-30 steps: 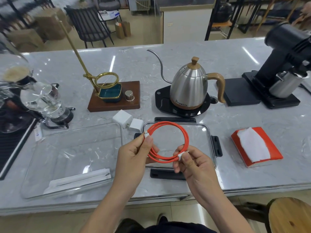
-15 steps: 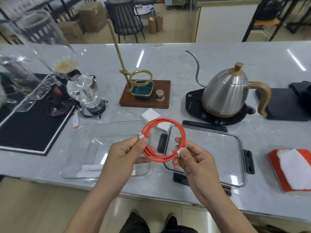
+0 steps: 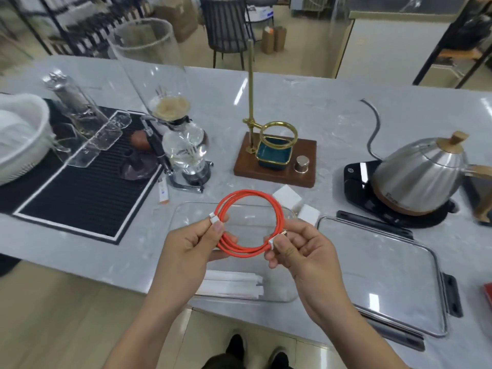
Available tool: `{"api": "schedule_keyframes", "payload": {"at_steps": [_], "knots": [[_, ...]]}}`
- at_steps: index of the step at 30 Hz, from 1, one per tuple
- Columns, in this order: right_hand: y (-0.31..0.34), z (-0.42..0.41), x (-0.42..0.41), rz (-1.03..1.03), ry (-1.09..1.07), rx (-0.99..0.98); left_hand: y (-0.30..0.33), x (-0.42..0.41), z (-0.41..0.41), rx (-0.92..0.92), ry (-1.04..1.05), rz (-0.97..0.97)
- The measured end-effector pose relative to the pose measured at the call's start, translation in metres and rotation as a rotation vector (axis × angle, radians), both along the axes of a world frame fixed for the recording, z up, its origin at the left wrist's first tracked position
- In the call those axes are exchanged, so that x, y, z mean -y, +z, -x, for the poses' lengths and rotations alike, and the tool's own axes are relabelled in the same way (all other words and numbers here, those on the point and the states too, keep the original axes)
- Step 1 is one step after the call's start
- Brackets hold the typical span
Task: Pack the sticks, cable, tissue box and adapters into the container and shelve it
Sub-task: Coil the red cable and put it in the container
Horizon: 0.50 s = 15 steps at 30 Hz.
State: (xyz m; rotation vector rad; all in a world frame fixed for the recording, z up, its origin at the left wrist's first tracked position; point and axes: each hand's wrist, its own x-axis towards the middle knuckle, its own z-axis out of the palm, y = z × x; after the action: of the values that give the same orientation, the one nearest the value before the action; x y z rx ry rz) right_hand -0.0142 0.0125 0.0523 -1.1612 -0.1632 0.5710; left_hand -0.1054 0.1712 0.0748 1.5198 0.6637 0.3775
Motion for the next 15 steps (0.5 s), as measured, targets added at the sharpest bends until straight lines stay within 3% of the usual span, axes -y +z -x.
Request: {"api": "schedule_keyframes", "payload": {"at_steps": [4,10,15], "knots": [[-0.002,0.008,-0.030,0.106,0.057,-0.025,-0.012,-0.032,0.012,-0.097,0.016,-0.103],[-0.013,0.013,-0.059,0.276,0.168,-0.066,-0.032,-0.067,0.018,-0.332,-0.089,-0.511],[-0.023,0.009,-0.069,0.380,0.190,-0.138,-0.044,-0.073,0.009,-0.550,-0.184,-0.587]]}}
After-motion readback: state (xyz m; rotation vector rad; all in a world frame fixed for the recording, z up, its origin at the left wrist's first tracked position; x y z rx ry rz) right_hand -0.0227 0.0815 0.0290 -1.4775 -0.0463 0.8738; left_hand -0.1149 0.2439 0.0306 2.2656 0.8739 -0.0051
